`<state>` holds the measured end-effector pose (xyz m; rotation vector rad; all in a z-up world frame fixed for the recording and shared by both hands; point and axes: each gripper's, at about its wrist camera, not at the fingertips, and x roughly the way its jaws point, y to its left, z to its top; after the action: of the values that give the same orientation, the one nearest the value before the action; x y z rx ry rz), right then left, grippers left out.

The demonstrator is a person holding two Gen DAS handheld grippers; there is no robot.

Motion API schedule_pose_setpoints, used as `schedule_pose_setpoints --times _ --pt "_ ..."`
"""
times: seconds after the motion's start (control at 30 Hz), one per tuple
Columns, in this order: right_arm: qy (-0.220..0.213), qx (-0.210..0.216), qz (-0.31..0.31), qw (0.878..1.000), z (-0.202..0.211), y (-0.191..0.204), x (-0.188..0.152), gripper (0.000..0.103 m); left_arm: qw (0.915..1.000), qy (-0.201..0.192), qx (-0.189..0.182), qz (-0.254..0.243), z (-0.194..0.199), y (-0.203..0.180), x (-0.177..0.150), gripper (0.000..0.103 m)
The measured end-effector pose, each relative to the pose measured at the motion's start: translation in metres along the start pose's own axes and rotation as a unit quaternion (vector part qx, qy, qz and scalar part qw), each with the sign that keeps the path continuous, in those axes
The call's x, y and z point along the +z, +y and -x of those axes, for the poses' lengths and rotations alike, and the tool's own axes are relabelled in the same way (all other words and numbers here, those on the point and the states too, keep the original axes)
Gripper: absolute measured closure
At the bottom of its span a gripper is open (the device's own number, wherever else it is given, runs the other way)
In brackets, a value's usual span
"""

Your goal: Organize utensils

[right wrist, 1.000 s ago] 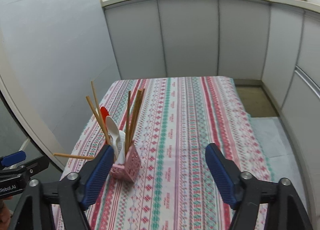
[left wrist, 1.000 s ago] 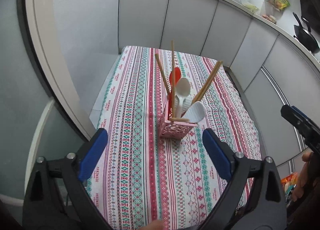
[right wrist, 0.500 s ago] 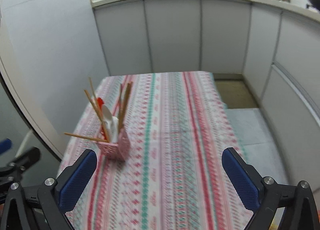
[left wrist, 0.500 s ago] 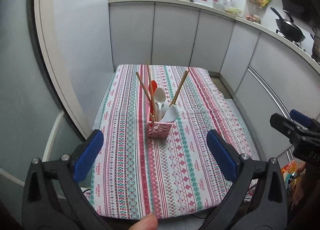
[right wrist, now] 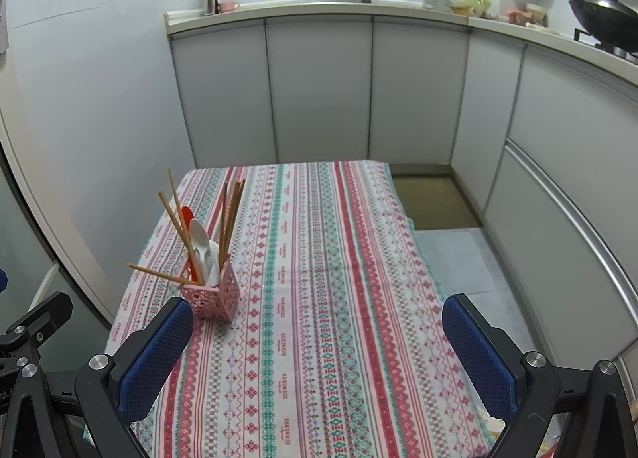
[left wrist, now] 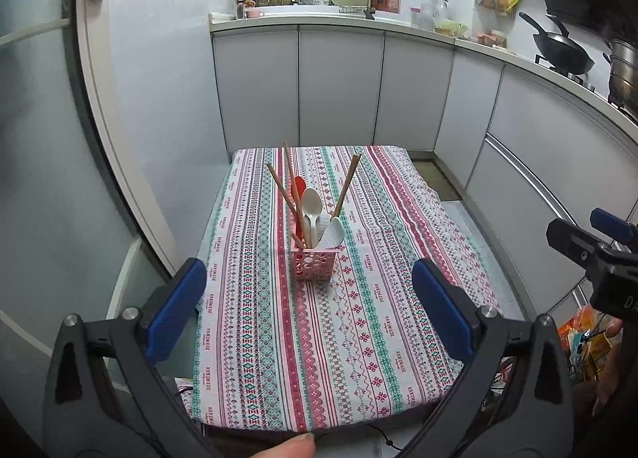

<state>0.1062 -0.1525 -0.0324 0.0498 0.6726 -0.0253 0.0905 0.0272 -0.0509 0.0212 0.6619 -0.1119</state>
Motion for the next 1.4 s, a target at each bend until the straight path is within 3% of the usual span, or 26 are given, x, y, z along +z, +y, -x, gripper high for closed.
schedule_pose_setpoints --times 1.4 --pt "-0.026 0.008 0.012 1.000 0.017 0.009 0.005 0.001 0.9996 -0.018 0.017 0.016 0.008 -0.005 0.000 0.001"
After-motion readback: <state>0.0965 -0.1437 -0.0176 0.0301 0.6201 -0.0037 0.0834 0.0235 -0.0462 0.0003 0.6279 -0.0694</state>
